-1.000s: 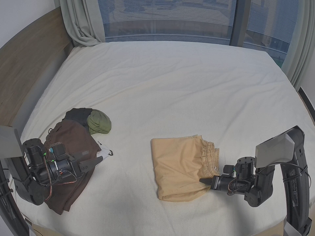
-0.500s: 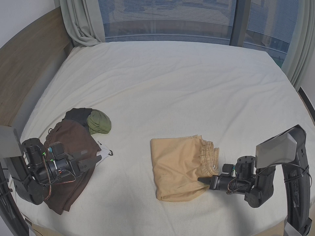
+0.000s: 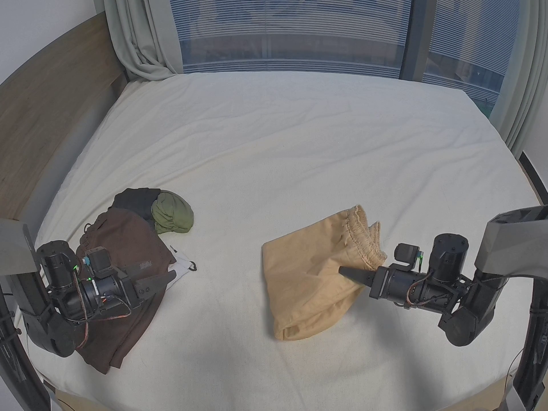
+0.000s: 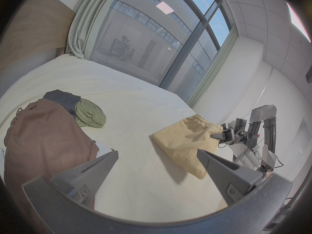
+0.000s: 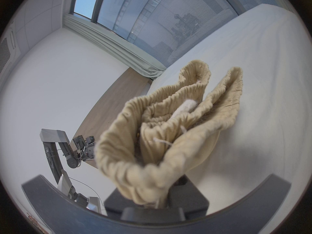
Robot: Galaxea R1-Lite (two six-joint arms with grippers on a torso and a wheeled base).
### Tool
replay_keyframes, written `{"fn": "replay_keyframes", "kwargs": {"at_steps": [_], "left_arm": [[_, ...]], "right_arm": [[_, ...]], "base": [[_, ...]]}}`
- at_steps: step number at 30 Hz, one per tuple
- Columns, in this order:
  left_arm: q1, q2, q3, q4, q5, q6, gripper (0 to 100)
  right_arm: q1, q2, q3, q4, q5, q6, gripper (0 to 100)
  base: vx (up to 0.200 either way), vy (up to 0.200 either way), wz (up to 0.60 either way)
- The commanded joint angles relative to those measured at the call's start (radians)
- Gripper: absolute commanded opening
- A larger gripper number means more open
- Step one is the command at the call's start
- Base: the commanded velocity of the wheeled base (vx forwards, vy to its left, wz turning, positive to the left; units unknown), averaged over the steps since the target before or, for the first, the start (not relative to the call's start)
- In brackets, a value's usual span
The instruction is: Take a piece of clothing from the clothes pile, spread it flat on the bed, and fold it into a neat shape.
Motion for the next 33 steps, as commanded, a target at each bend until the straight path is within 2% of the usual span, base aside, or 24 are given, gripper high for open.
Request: {"fn": "replay_keyframes", "kwargs": {"at_steps": [1, 5, 6, 16, 33], "left_arm": [[0.000, -0.002, 0.002, -0.001, -0.005, 0.000, 100], [0.002, 0.000, 0.000, -0.001, -0.011, 0.000, 100], [0.002, 0.000, -0.002, -0.001, -0.020, 0.000, 100], [0.002, 0.000, 0.002, -0.001, -0.020, 0.000, 100], [0.002, -0.002, 0.000, -0.001, -0.020, 0.000, 100]], "right_arm": [[0.022, -0.096, -0.055, 0.065, 0.001, 0.000, 0], [0.023, -0.115, -0.080, 0.097, 0.001, 0.000, 0], [0.022, -0.142, -0.167, 0.197, 0.001, 0.000, 0], [0.022, -0.154, -0.419, 0.436, 0.001, 0.000, 0], [0.005, -0.076, -0.684, 0.620, 0.001, 0.002, 0]], "base": [[0.000, 0.000, 0.00], [0.000, 0.000, 0.00], [0.000, 0.000, 0.00], [0.000, 0.000, 0.00], [0.000, 0.000, 0.00]]}}
